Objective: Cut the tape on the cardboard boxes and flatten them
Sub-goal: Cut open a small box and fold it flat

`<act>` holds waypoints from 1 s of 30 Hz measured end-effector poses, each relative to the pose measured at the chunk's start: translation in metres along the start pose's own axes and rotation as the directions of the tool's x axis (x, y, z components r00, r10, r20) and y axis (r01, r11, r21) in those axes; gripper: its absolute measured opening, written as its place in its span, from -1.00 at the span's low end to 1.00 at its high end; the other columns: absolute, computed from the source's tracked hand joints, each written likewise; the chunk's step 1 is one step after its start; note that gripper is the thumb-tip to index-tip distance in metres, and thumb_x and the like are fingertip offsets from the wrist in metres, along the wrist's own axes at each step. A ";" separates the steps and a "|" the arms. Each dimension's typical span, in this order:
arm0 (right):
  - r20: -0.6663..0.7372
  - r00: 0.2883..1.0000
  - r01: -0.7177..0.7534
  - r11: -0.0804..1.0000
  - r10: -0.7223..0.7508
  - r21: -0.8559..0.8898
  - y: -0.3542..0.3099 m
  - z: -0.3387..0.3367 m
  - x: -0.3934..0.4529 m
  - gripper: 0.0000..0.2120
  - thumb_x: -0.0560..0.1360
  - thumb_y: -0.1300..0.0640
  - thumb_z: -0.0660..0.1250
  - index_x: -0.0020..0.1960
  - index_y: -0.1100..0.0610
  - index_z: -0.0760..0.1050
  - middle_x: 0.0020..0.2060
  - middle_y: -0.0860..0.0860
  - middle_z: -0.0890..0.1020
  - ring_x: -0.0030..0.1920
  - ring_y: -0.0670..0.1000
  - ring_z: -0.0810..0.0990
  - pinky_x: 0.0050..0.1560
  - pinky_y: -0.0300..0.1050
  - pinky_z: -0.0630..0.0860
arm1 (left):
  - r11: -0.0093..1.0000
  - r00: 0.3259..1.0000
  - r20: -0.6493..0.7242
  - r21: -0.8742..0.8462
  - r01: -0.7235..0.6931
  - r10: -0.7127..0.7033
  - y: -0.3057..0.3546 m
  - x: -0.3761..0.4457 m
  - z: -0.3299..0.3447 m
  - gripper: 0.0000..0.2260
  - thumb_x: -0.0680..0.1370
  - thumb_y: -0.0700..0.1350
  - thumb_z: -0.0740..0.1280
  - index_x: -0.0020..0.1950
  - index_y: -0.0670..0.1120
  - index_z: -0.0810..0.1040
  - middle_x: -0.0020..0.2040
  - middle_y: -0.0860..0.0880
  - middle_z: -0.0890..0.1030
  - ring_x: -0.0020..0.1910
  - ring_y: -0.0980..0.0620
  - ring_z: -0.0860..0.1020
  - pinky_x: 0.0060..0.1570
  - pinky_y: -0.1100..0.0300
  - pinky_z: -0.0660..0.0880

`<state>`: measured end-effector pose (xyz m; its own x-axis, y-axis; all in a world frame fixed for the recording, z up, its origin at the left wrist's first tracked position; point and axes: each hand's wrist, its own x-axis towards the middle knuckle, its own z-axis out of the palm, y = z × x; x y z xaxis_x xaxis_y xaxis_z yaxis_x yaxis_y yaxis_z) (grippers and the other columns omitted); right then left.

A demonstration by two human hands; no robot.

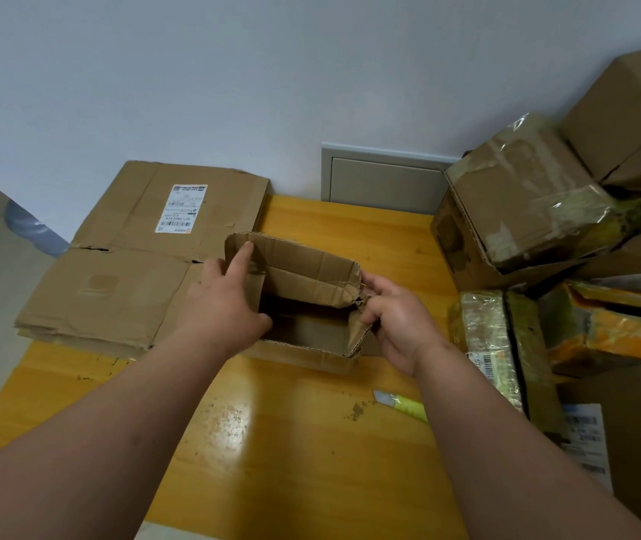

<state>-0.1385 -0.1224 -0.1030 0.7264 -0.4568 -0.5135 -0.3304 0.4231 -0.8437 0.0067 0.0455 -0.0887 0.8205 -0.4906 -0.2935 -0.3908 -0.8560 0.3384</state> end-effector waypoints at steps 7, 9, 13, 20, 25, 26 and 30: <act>-0.069 0.998 0.006 0.991 0.004 0.132 0.004 -0.009 -0.007 -0.35 0.33 0.53 0.04 0.22 0.06 0.58 0.02 0.02 0.69 0.18 0.11 0.57 0.02 0.01 0.61 | 0.931 0.998 0.025 -0.362 -0.047 0.060 -0.014 -0.002 -0.016 -0.38 0.57 -0.15 0.27 0.53 0.32 0.20 0.28 0.00 0.37 -0.01 0.06 0.43 -0.20 0.31 0.43; -0.069 0.998 0.003 0.980 0.011 0.200 0.003 -0.010 -0.009 -0.37 0.31 0.52 0.04 0.10 0.02 0.61 0.00 0.06 0.71 0.15 0.15 0.58 -0.11 0.00 0.62 | 0.875 0.999 0.010 -0.482 -0.041 0.052 -0.013 -0.004 -0.024 -0.40 0.58 -0.22 0.23 0.50 0.33 0.27 0.16 0.05 0.48 -0.20 0.06 0.50 -0.40 0.31 0.46; -0.023 0.998 0.053 0.986 -0.050 0.159 -0.009 -0.010 -0.017 -0.36 0.30 0.49 0.07 0.15 -0.01 0.61 0.24 0.16 0.58 0.25 0.20 0.52 0.05 0.08 0.61 | 0.677 0.999 -0.019 -0.735 -0.045 0.046 -0.002 -0.007 -0.038 -0.33 0.59 -0.34 0.16 0.50 0.35 0.25 0.35 0.14 0.34 0.06 0.01 0.51 0.13 -0.12 0.58; 0.131 0.940 0.338 0.807 -0.315 -0.485 -0.023 0.009 -0.031 -0.31 0.51 0.39 0.10 0.47 -0.23 0.32 0.43 -0.23 0.33 0.34 -0.32 0.25 0.18 -0.53 0.19 | 0.218 0.987 -0.019 -0.976 0.016 -0.158 0.026 0.009 -0.055 -0.15 0.50 -0.52 0.07 0.58 0.25 0.08 0.24 0.06 0.53 0.15 -0.05 0.54 0.05 0.01 0.60; 0.194 0.940 0.340 0.735 -0.280 -0.587 0.004 0.021 -0.036 -0.29 0.53 0.42 0.07 0.56 -0.13 0.15 0.53 -0.20 0.18 0.49 -0.27 0.07 0.46 -0.33 0.02 | 0.164 0.983 0.075 -0.981 0.103 -0.166 0.027 0.017 -0.046 -0.20 0.50 -0.52 0.04 0.57 0.20 0.19 0.02 0.12 0.47 0.06 -0.04 0.56 -0.04 0.05 0.60; 0.211 0.941 0.338 0.720 -0.265 -0.606 0.011 0.025 -0.037 -0.28 0.53 0.43 0.07 0.57 -0.12 0.13 0.55 -0.18 0.15 0.52 -0.23 0.05 0.49 -0.27 0.01 | 0.154 0.984 0.080 -0.983 0.105 -0.160 0.027 0.020 -0.047 -0.21 0.50 -0.51 0.04 0.57 0.19 0.20 0.03 0.13 0.48 0.06 -0.04 0.58 -0.06 0.06 0.60; 0.254 0.945 0.327 0.649 -0.207 -0.687 0.035 0.043 -0.037 -0.21 0.53 0.40 0.07 0.59 -0.18 -0.06 0.58 -0.22 -0.06 0.56 -0.16 -0.06 0.47 -0.23 -0.02 | 0.036 0.985 0.071 -0.996 0.078 -0.157 0.028 0.033 -0.047 -0.29 0.52 -0.47 0.05 0.52 0.16 0.31 0.04 0.09 0.62 0.00 -0.03 0.69 0.04 0.01 0.62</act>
<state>-0.1516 -0.0569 -0.1070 0.9079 -0.3199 -0.2710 -0.3909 -0.4119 -0.8231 0.0426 0.0135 -0.0470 0.8399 -0.3601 -0.4062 0.4655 0.0929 0.8802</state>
